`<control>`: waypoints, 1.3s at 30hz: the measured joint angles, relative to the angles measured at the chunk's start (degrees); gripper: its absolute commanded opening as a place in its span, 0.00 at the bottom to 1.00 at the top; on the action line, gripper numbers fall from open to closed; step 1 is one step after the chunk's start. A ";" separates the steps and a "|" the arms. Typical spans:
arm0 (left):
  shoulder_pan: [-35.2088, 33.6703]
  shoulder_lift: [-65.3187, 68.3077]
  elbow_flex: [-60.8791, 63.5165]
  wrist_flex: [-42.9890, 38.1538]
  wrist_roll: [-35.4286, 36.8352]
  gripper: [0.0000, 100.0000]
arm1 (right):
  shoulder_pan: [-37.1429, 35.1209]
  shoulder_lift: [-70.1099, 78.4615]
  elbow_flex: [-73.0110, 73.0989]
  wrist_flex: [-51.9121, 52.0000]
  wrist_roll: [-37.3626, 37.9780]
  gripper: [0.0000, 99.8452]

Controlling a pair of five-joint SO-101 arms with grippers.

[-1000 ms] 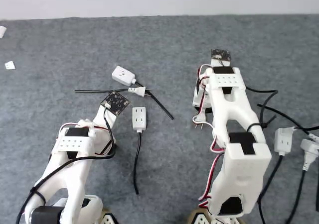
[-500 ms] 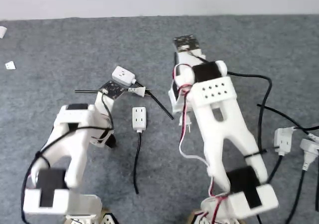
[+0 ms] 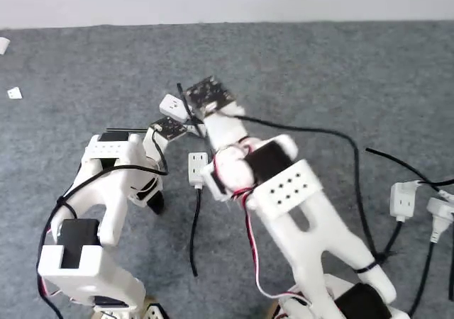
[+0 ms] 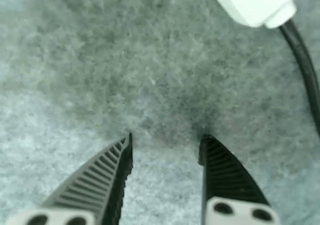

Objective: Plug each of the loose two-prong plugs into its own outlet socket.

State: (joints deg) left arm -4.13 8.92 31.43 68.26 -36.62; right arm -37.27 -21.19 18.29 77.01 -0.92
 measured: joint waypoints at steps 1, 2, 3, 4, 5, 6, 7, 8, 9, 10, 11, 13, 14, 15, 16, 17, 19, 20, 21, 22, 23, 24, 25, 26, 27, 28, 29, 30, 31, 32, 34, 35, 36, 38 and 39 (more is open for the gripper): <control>0.00 0.00 0.00 0.00 -0.18 0.21 | -1.23 0.00 1.49 -1.58 -0.35 0.01; 0.00 0.00 0.00 0.00 -0.44 0.21 | -2.29 0.00 2.64 -2.90 -0.62 0.01; 0.00 0.00 0.00 0.00 -0.44 0.21 | -3.25 0.00 3.69 -4.22 -0.79 0.01; 0.00 0.00 0.00 0.00 -0.44 0.21 | -4.13 0.00 4.48 -5.36 -0.79 0.01; 0.00 0.00 0.00 0.00 -0.44 0.21 | -4.66 0.00 5.27 -6.59 -0.79 0.01; 0.00 0.00 0.00 0.00 -0.44 0.21 | -5.01 0.00 6.07 -7.82 -0.88 0.01; 0.00 0.00 0.09 0.00 -0.44 0.21 | -5.19 -0.09 6.86 -8.88 -0.97 0.01; 0.00 0.00 0.09 0.00 -0.44 0.21 | -5.27 -0.09 7.47 -10.02 -1.05 0.01; 0.00 0.00 0.09 0.00 -0.44 0.21 | -5.27 -0.09 8.18 -11.08 -1.14 0.01; 0.00 0.00 0.09 0.00 -0.44 0.21 | -5.36 -0.09 8.79 -12.04 -1.14 0.01; 0.00 0.00 0.09 0.00 -0.44 0.21 | -5.45 -0.09 9.49 -13.01 -1.14 0.01; 0.00 0.00 0.09 0.00 -0.44 0.21 | -5.45 -0.09 10.73 -15.21 -1.14 0.01; 0.00 0.00 0.09 0.00 -0.53 0.21 | -5.45 -0.09 11.34 -16.53 -1.14 0.01; 0.00 0.00 0.09 0.09 -1.05 0.21 | -5.45 -0.09 11.78 -17.58 -1.14 0.01; 0.00 0.00 0.09 0.53 -1.85 0.21 | -5.45 0.00 11.78 -18.55 -1.14 0.01; 0.00 0.00 0.26 0.88 -2.37 0.21 | -5.27 0.44 11.78 -19.25 -1.14 0.01; 0.00 -0.79 1.05 0.97 -2.99 0.21 | -4.31 2.37 11.78 -20.13 -1.14 0.01; 0.00 -1.76 2.46 0.88 -3.08 0.21 | -3.69 3.69 11.52 -20.31 -1.14 0.01; 0.00 -2.90 3.69 0.35 -3.25 0.21 | -3.16 5.10 10.99 -20.31 -1.14 0.01; 0.09 -4.31 5.19 -0.35 -3.25 0.21 | -2.73 6.51 10.46 -20.31 -1.14 0.01; 0.44 -5.98 6.95 -1.41 -3.25 0.21 | -2.20 7.74 9.93 -20.31 -1.14 0.01; 0.88 -7.82 8.88 -2.55 -3.25 0.21 | -1.76 8.97 9.23 -20.31 -1.14 0.01; 1.23 -9.85 11.08 -3.78 -3.60 0.21 | -1.41 10.11 8.44 -20.40 -1.14 0.01; 1.76 -11.87 13.27 -5.01 -4.31 0.21 | -1.05 11.08 7.65 -20.48 -1.14 0.01; 2.11 -14.07 15.47 -5.98 -5.10 0.21 | -0.97 11.96 6.95 -20.66 -1.14 0.01; 2.29 -16.26 17.67 -6.86 -5.63 0.21 | -0.88 12.48 6.51 -20.66 -1.14 0.01; 2.37 -18.20 19.52 -7.82 -5.98 0.21 | -0.79 12.84 6.33 -20.66 -1.14 0.01; 2.46 -20.13 21.27 -8.62 -6.15 0.21 | -0.79 12.92 6.15 -20.66 -1.14 0.01; 2.46 -21.63 22.51 -9.41 -6.15 0.21 | -0.79 13.01 6.07 -20.66 -1.14 0.01; 2.46 -22.59 23.38 -10.02 -6.15 0.21 | -0.62 13.01 6.07 -20.66 -1.14 0.01; 2.46 -23.38 23.74 -10.99 -5.27 0.21 | -0.35 13.01 5.98 -21.36 -1.14 0.01; 2.46 -23.56 24.00 -11.87 -3.96 0.21 | -0.35 13.01 5.98 -22.15 -1.14 0.01; 2.46 -23.65 24.35 -12.75 -2.81 0.21 | -0.35 13.19 5.98 -23.03 -1.14 0.01; 2.46 -23.65 24.35 -13.71 -0.35 0.21 | -0.18 13.36 5.98 -25.49 -1.14 0.01; 2.29 -23.65 24.35 -13.98 0.44 0.21 | 0.18 13.36 5.98 -26.20 -1.14 0.01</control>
State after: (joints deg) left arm -1.85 -14.73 55.78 54.29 -36.18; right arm -37.10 -7.82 24.26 50.81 -2.07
